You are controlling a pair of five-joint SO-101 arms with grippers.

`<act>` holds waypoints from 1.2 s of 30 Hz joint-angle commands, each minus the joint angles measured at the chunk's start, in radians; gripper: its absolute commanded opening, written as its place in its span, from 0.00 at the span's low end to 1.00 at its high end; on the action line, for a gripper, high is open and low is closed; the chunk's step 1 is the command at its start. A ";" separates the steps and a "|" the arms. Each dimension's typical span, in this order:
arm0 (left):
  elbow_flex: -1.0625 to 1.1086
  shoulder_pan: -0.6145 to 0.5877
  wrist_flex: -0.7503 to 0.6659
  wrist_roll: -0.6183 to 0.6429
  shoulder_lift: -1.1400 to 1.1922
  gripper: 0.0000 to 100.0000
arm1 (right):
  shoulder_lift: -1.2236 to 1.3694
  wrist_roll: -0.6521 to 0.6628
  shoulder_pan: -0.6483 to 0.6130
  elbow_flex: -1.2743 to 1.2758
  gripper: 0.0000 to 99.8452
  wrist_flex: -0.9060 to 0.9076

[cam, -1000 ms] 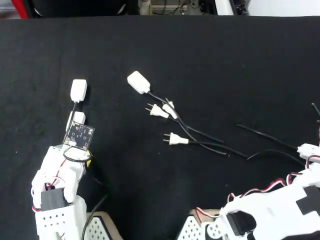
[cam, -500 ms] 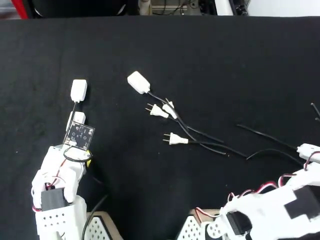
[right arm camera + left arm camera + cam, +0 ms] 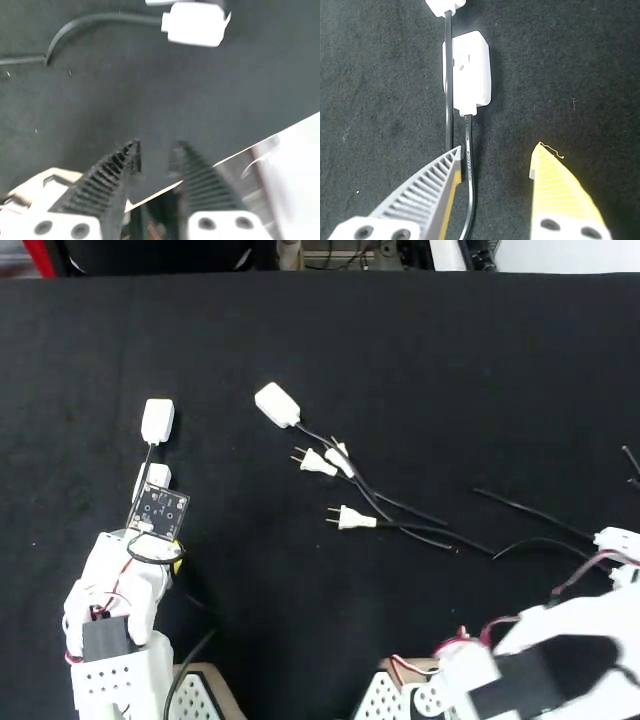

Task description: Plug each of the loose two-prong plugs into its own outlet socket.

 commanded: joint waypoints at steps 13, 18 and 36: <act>0.019 -0.010 0.005 -0.008 -0.009 0.23 | -0.309 -0.908 -1.100 0.455 0.05 -0.083; 0.019 -0.010 0.005 -0.008 -0.009 0.23 | -0.151 -1.083 -1.211 0.568 0.05 -0.390; 0.019 -0.005 0.005 -0.008 -0.009 0.23 | 0.349 -1.482 -1.350 0.578 0.14 -0.802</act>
